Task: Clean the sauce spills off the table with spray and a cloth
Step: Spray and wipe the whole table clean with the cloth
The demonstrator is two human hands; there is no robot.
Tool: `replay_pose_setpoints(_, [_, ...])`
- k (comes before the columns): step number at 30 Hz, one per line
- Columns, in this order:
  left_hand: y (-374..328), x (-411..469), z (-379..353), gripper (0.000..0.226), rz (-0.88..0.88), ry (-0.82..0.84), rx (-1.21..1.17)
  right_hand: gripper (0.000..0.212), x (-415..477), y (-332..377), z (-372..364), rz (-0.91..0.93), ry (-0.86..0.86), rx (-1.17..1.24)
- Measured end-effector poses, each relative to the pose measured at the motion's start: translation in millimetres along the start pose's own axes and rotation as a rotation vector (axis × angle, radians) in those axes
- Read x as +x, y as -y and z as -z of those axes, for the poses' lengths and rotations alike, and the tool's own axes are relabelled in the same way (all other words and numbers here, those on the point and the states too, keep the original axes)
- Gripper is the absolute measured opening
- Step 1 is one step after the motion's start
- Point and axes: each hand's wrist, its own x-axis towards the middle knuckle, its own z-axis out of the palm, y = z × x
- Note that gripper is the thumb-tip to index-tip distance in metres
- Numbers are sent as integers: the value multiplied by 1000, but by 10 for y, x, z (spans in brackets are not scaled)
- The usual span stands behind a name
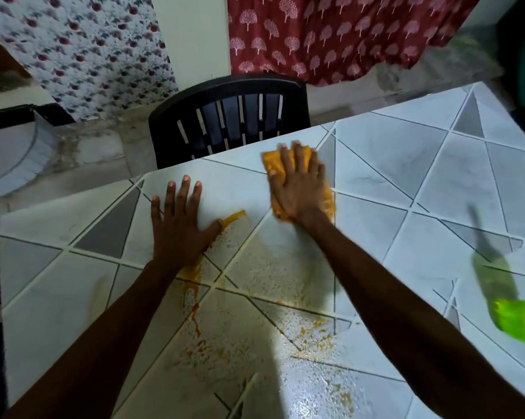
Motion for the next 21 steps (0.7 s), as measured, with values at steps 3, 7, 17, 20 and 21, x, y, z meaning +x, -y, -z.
replay_pose_setpoints(3, [-6,-14,5,92,0,12,-19,66,-730,155,-154,244,40,-6])
replay_pose_setpoints(7, [-69,7,17,91,13,46,-19,62,-1263,-299,-113,266,47,-25])
replay_pose_setpoints(17, [-48,-14,18,92,-5,16,-19,62,-362,465,-121,290,87,-15])
replay_pose_setpoints(20, [-58,3,-5,91,-10,2,-33,61,193,302,53,232,91,-6])
replay_pose_setpoints(21, [-48,8,-11,90,-10,-9,-32,61,302,106,104,169,82,-9])
